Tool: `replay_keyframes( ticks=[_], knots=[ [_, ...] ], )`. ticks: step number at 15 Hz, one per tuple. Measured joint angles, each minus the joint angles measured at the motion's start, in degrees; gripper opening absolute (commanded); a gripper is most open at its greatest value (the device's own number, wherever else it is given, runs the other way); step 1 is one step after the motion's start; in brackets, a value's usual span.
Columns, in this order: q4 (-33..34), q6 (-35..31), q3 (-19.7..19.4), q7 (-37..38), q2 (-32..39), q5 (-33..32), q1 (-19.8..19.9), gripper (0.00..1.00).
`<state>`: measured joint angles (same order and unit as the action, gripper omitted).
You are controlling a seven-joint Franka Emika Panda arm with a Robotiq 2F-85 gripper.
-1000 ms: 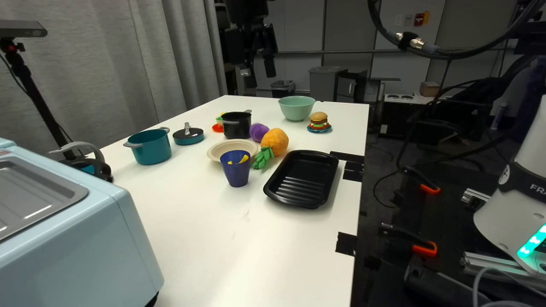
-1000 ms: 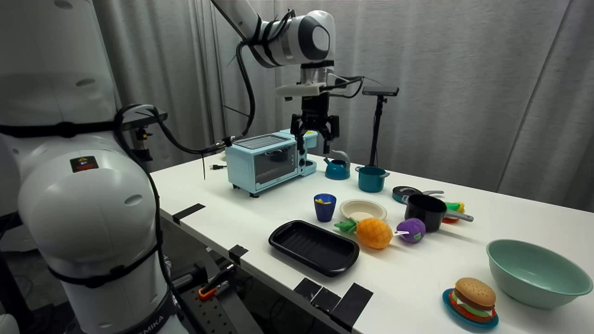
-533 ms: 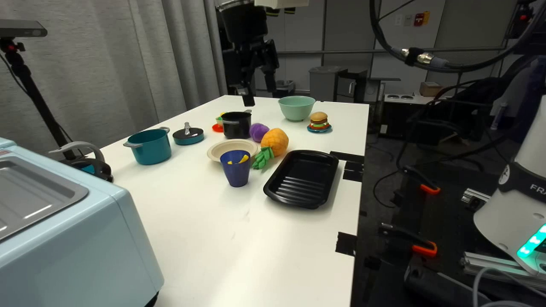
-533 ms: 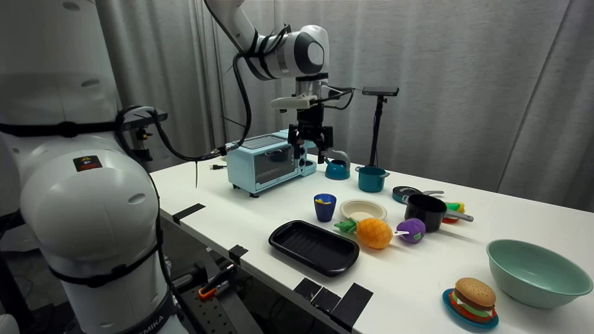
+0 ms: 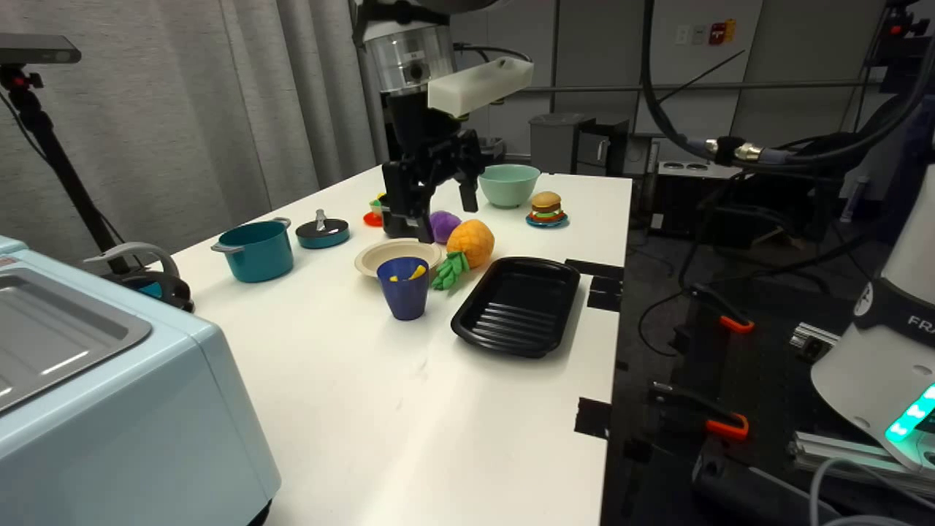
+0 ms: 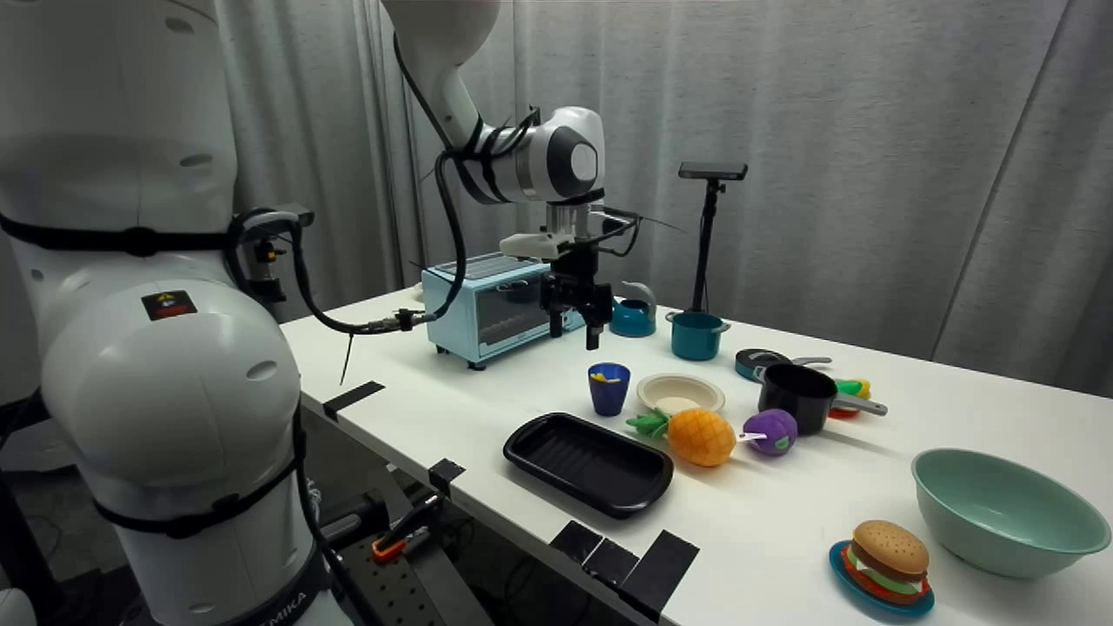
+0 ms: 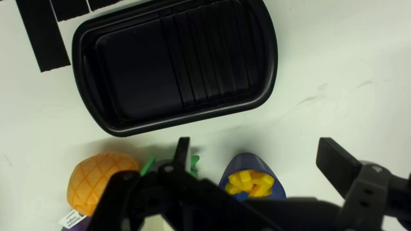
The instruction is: Pour the contents in the blue cup on the beige plate
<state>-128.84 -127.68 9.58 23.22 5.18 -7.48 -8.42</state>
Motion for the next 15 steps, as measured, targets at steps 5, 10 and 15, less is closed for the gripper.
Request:
replay_keyframes(
  ticks=[5,10,15],
  knots=[
    [-0.4,-4.1,-0.2,5.2,4.1,-0.5,-0.7,1.00],
    [0.5,-6.2,-0.8,7.5,7.7,-1.1,-1.5,1.00],
    [1.3,-6.2,-0.9,7.5,8.5,-1.1,-1.6,1.00]
  ],
)
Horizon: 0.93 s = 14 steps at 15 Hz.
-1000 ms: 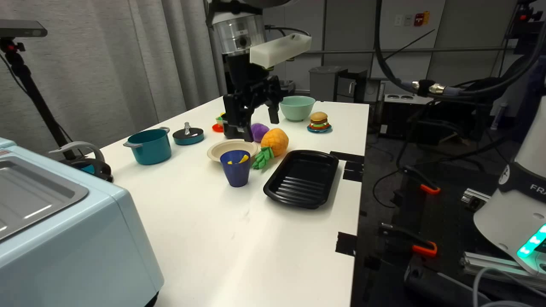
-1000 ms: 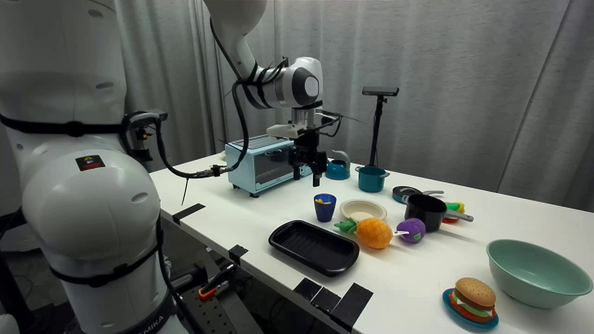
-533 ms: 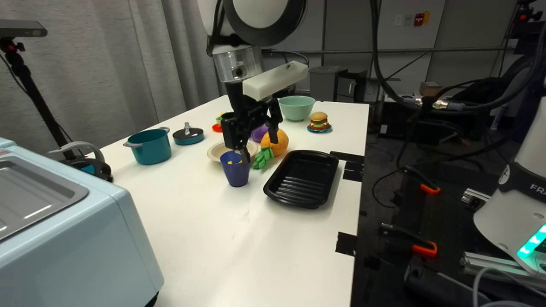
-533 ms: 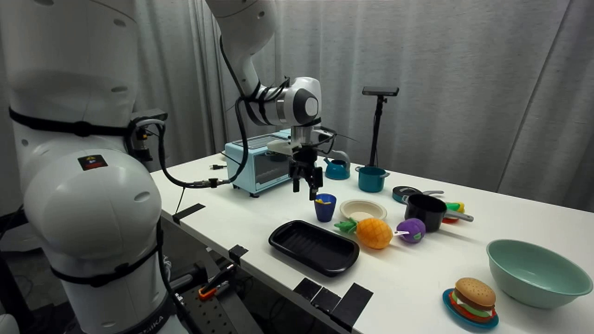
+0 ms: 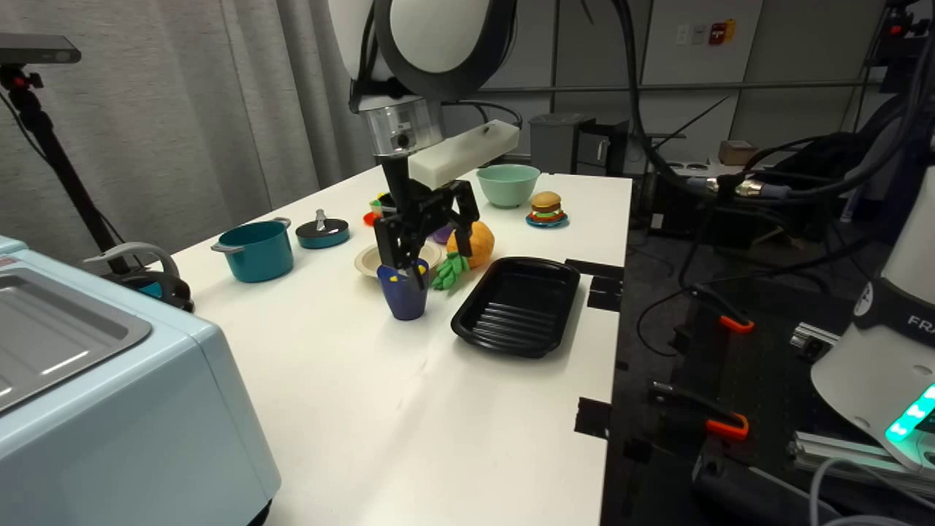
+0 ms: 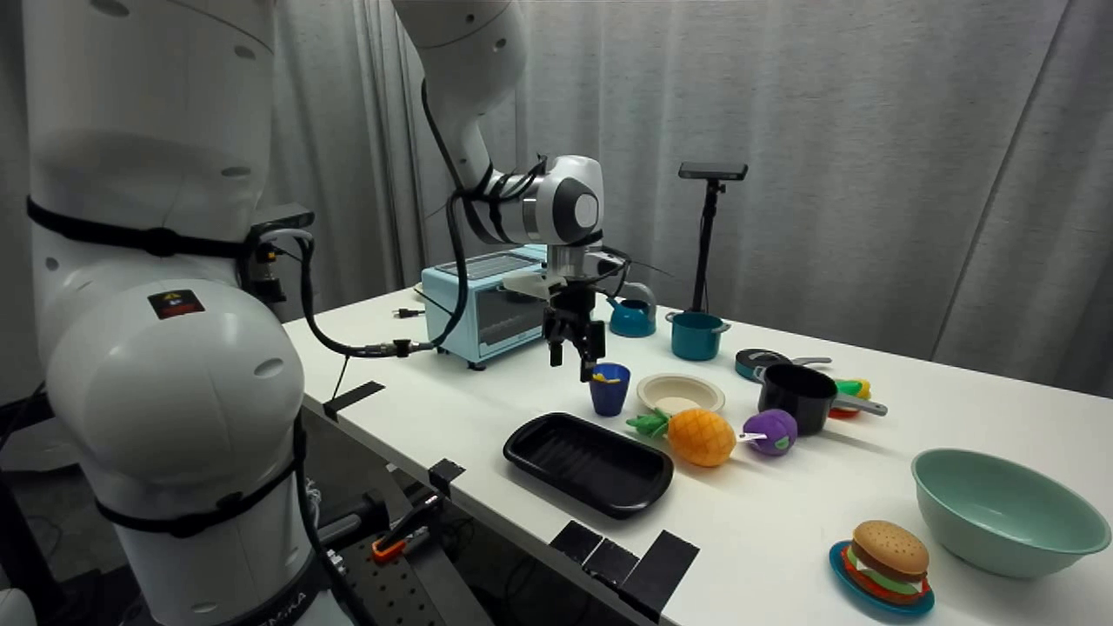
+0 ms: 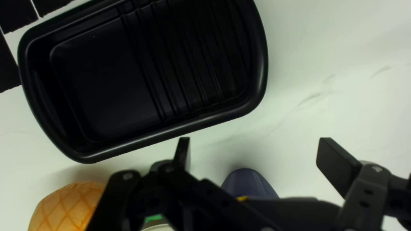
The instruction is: Pour the contents in the blue cup on the beige plate
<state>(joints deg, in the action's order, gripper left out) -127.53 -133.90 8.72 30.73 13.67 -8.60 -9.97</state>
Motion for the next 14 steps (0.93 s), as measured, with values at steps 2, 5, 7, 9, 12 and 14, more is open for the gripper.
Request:
replay_keyframes(
  ticks=[2,5,7,9,12,14],
  knots=[
    [0.0,0.0,0.0,0.0,0.0,0.0,0.0,1.00],
    [-0.3,-0.2,-0.3,0.4,0.3,0.0,-0.3,1.00],
    [-0.4,-1.6,-0.4,1.7,1.0,0.0,-0.7,1.00],
    [-0.4,-3.8,-0.8,3.2,2.0,0.0,-1.3,1.00],
    [-0.3,-7.2,-1.8,5.1,3.6,-0.1,-2.4,1.00],
    [-0.2,-9.4,-2.8,6.5,4.8,-0.8,-3.5,1.00]
  ],
)
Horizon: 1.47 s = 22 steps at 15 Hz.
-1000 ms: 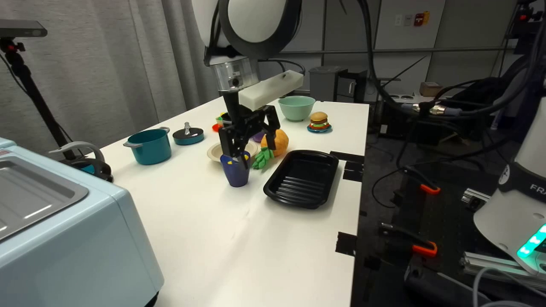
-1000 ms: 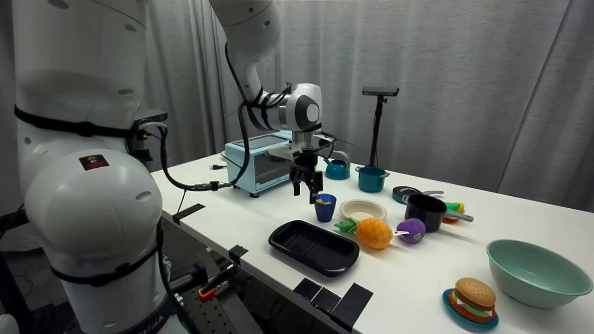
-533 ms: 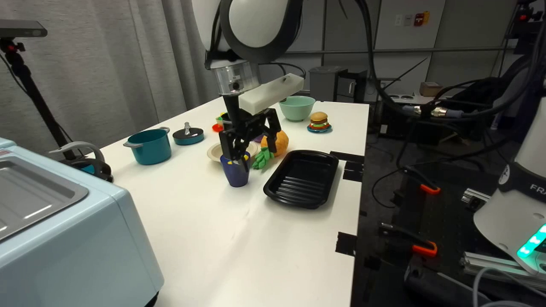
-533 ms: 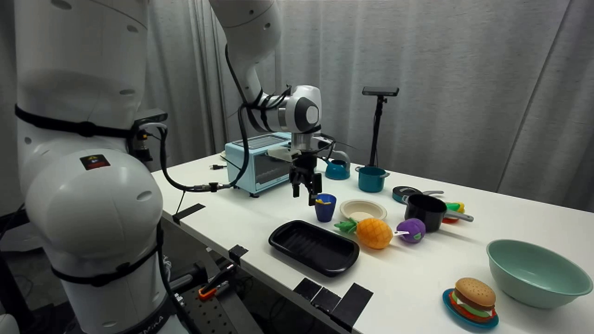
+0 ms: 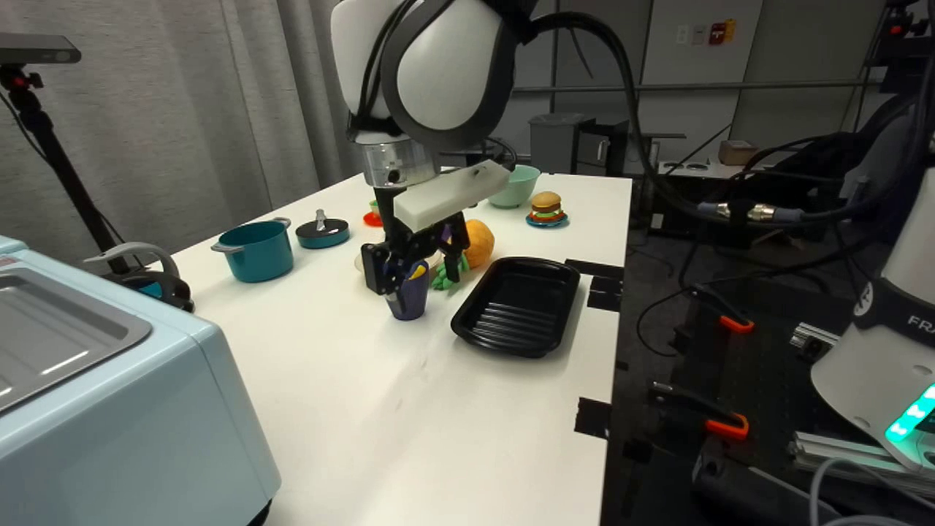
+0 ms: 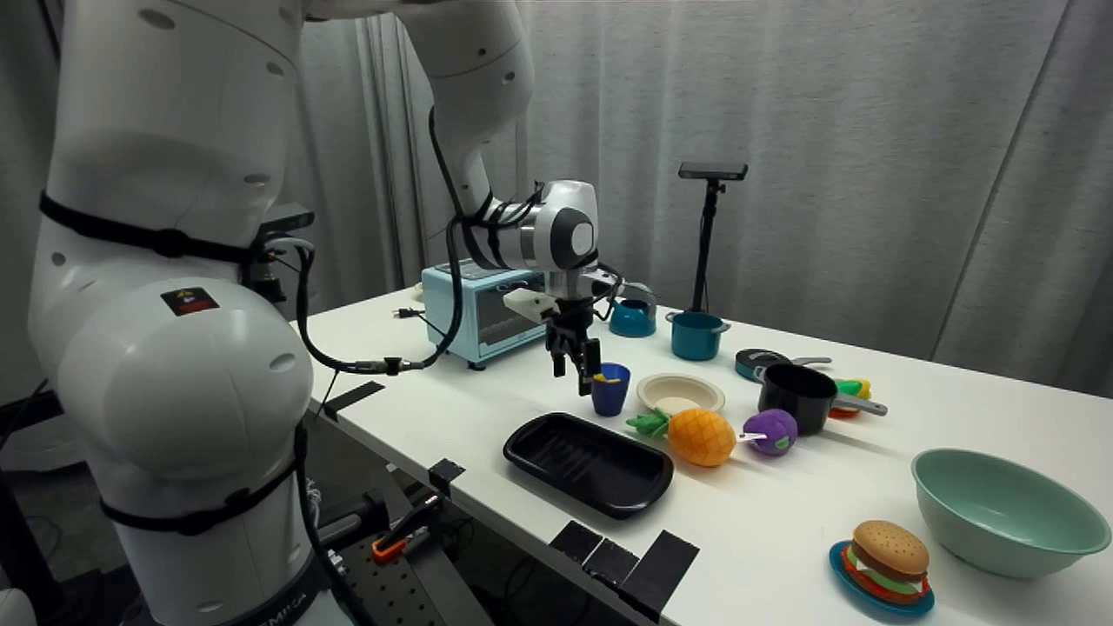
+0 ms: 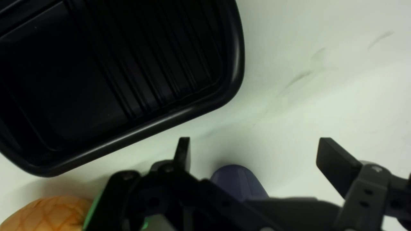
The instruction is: Pour the contents in the blue cup on the beige plate
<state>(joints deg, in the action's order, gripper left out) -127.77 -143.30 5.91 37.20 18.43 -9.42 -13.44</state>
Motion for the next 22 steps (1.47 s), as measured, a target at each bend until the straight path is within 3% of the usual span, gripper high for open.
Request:
replay_keyframes(
  ticks=[5,14,15,16,18,22],
  knots=[
    [0.3,-5.0,-3.4,5.2,2.2,-5.0,-3.4,1.00],
    [0.4,-11.3,-11.3,20.2,3.6,-20.9,-10.6,1.00],
    [0.4,-11.4,-11.8,21.7,3.7,-22.3,-11.1,0.94],
    [0.5,-11.4,-12.0,23.1,3.8,-23.6,-11.4,0.72],
    [0.6,-11.4,-12.1,25.7,4.2,-26.0,-11.8,0.67],
    [0.7,-11.4,-12.1,29.7,4.7,-29.8,-11.9,0.37]
  ],
)
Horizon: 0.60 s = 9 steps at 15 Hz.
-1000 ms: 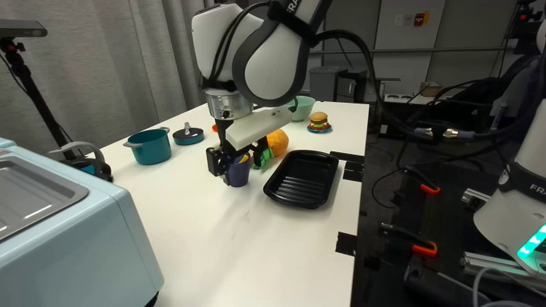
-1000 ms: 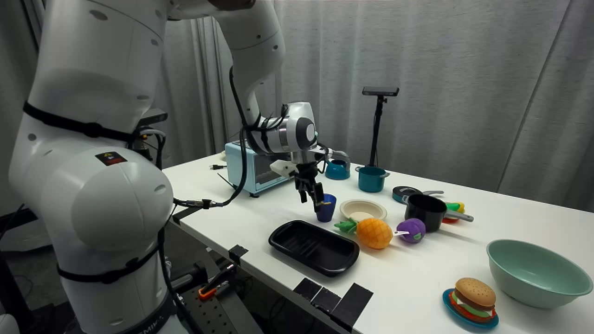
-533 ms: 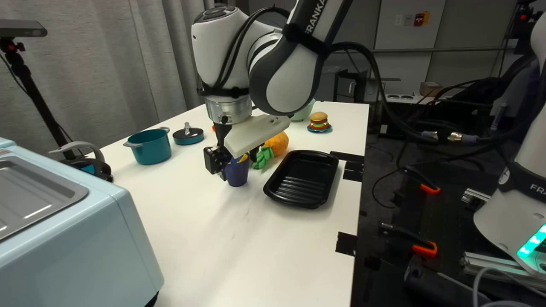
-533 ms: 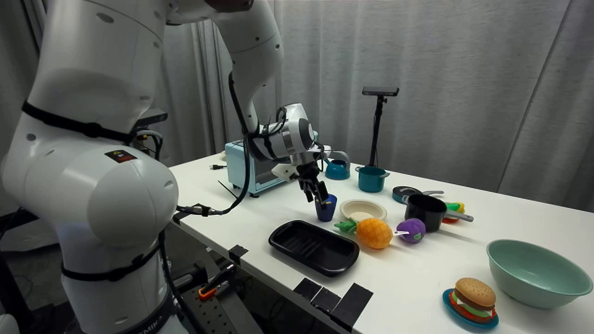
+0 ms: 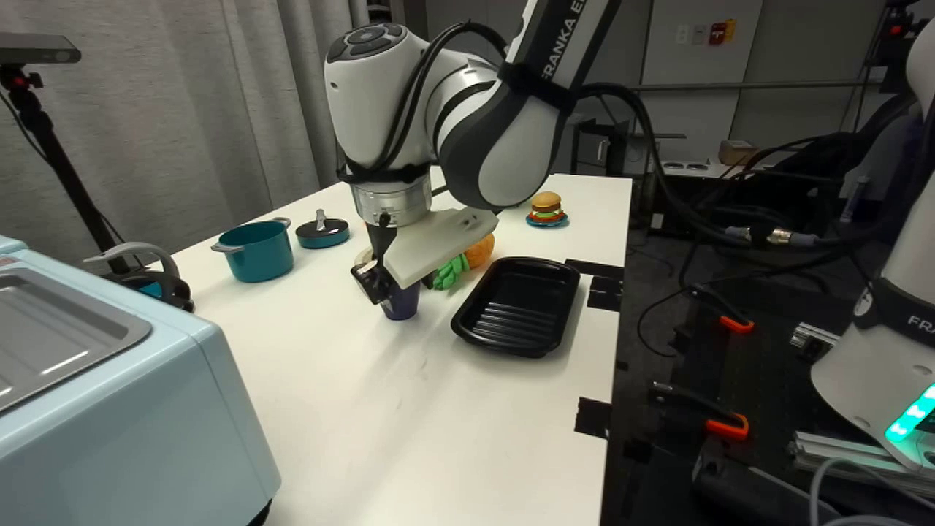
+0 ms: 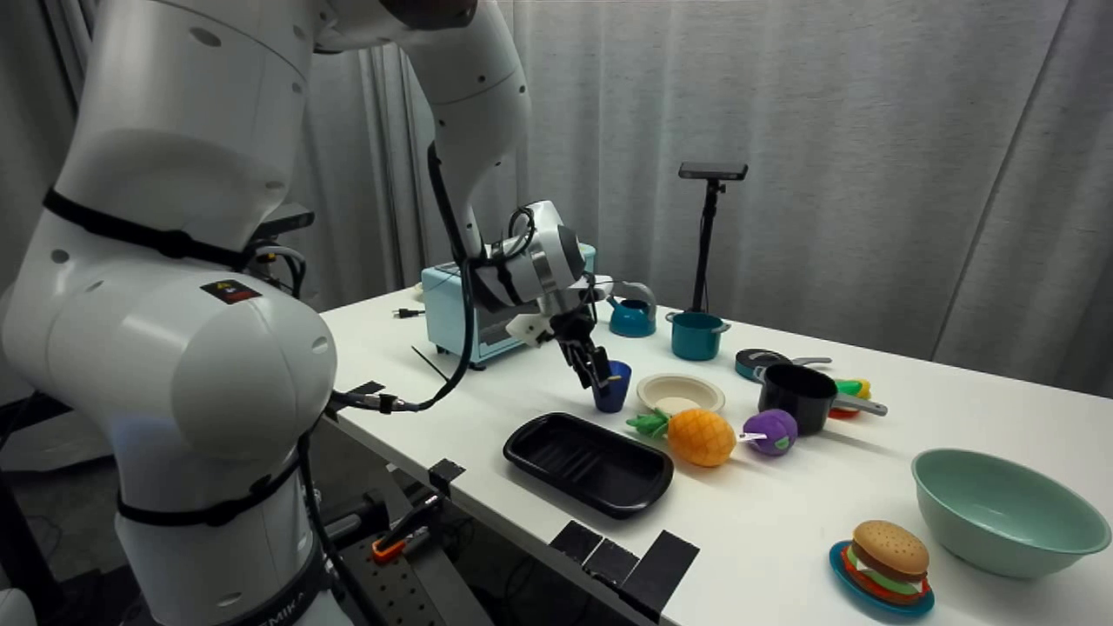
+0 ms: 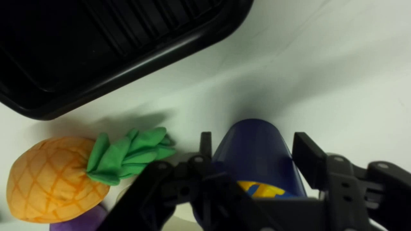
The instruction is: Pour the contents in the blue cup on the beige plate
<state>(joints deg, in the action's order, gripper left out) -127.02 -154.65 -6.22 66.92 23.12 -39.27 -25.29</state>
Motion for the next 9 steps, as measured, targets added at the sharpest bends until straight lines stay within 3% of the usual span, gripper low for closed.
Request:
replay_keyframes(
  ticks=[1,2,4,8,9],
  knots=[
    [0.1,0.0,0.0,0.9,0.1,-0.8,0.0,0.28],
    [0.1,0.0,0.0,1.8,0.2,-1.6,0.0,0.71],
    [0.2,0.0,-0.1,3.5,0.2,-3.3,0.1,0.68],
    [0.2,0.0,-0.2,5.5,0.3,-5.7,0.5,0.97],
    [0.2,0.0,-0.2,5.9,0.3,-6.1,0.6,1.00]
  ],
)
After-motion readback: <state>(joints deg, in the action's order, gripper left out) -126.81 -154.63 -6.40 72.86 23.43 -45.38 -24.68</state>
